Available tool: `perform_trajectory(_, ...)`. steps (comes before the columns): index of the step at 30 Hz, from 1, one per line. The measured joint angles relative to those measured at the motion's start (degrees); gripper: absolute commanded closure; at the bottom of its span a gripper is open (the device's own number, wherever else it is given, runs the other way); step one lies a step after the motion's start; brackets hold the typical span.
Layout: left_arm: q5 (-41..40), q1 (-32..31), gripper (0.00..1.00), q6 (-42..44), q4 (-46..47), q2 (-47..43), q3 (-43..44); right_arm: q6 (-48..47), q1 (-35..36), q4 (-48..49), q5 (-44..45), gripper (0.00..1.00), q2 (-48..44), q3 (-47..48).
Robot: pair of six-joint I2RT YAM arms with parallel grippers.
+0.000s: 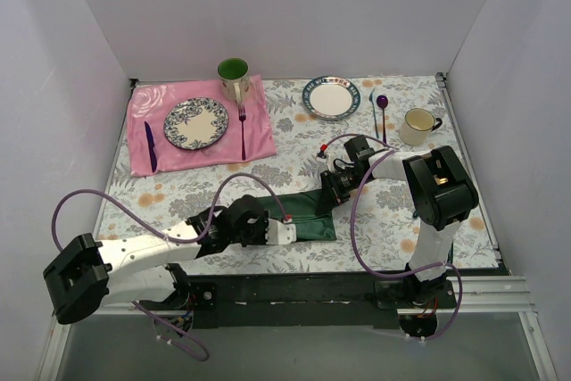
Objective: Fold the napkin into a case and place the utensils inside
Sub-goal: Smooth out the 2/3-rectangle-folded napkin at the center of the board, then pick up the 2/3-rectangle-folded napkin from the center of the board.
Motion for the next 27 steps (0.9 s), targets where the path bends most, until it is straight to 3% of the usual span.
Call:
perform_trajectory(1, 1.2, 1.4, 1.0, 0.0, -0.3, 0.8, 0.9, 0.0, 0.0, 0.0, 0.0, 0.78, 0.0, 0.0)
perform_trajectory(4, 5.0, 5.8, 0.83, 0.2, -1.1, 3.1, 3.2, 0.0, 0.0, -0.2, 0.0, 0.79, 0.0, 0.1)
perform_trajectory(5, 6.4, 6.8, 0.77, 0.4, -1.5, 3.4, 3.7, 0.0, 0.0, -0.2, 0.0, 0.78, 0.1, 0.2)
perform_trajectory(6, 7.6, 7.5, 0.63, 0.6, -1.9, 3.5, 3.9, 0.0, 0.0, -0.4, 0.0, 0.78, 0.2, 0.4)
perform_trajectory(9, 10.7, 8.3, 0.46, 1.6, -2.9, 2.2, 3.7, 0.0, 0.0, -0.7, 0.0, 0.78, 0.4, 0.5)
perform_trajectory(12, 12.0, 8.3, 0.42, 2.6, -2.9, -2.1, 1.0, -0.2, 0.0, -1.0, 0.1, 0.78, 0.5, 0.8)
perform_trajectory(13, 12.0, 8.3, 0.34, 3.0, -2.9, -3.6, -0.1, -0.2, 0.0, -1.1, 0.1, 0.78, 0.5, 0.8)
perform_trajectory(20, 9.0, 7.2, 0.31, 8.0, -2.9, -12.5, -8.6, -0.2, 0.0, -1.6, -0.1, 0.79, 1.0, 1.2)
perform_trajectory(27, 2.2, 0.3, 0.33, 11.6, 3.0, -17.0, -14.3, -0.1, 0.0, -1.8, -0.2, 0.79, 1.1, 1.4)
